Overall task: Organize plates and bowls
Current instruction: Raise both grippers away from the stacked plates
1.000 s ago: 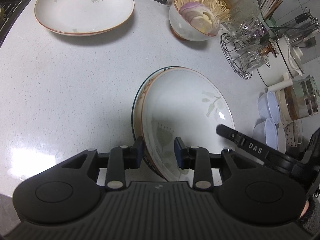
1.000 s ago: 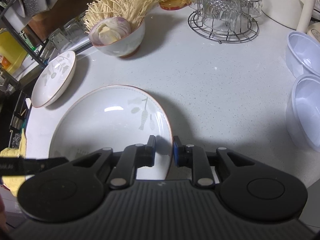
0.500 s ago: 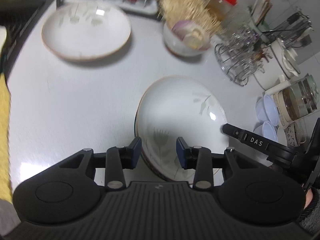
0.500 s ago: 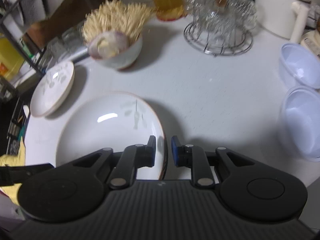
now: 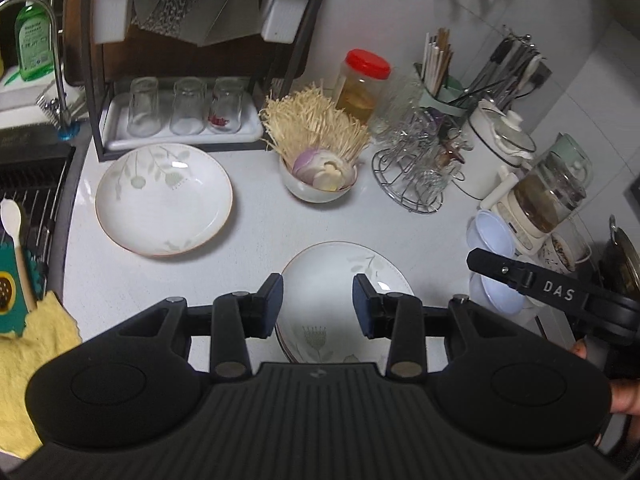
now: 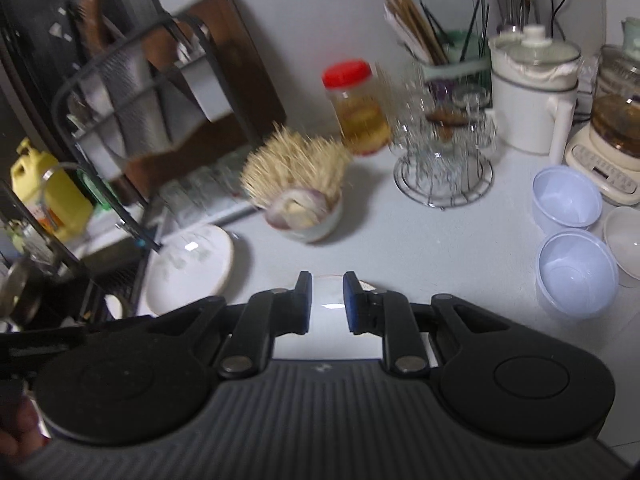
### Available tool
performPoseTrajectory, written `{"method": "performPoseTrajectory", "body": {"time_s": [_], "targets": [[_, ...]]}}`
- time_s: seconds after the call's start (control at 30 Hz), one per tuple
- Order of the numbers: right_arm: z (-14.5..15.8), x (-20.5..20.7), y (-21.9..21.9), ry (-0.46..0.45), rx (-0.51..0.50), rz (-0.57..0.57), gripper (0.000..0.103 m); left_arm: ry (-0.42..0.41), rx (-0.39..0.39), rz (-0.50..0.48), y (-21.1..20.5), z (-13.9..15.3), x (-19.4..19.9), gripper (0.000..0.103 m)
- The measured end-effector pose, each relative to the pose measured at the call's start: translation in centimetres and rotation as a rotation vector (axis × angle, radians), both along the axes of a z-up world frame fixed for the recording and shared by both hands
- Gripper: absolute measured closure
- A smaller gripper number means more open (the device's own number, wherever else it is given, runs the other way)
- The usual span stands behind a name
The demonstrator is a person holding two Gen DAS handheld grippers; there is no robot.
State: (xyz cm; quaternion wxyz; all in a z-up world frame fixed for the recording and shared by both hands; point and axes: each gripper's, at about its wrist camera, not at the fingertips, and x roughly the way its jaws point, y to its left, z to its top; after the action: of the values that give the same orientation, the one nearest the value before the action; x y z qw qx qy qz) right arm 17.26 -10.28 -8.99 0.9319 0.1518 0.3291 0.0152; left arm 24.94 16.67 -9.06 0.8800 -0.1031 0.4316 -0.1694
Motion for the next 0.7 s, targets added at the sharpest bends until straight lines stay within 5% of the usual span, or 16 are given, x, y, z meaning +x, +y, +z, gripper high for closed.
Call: {"method": "performPoseTrajectory", "body": {"time_s": [0.37, 0.7], "targets": [[3.7, -5.3, 3.1, -0.094, -0.019, 0.074, 0.082, -0.056, -0.022, 0.011, 2.0, 2.6, -5.1, 0.06], [2.7, -9.3, 2.4, -0.079, -0.006, 0.201, 0.082, -0.077, 0.007, 0.093, -0.3, 2.5, -10.6, 0.059]]}}
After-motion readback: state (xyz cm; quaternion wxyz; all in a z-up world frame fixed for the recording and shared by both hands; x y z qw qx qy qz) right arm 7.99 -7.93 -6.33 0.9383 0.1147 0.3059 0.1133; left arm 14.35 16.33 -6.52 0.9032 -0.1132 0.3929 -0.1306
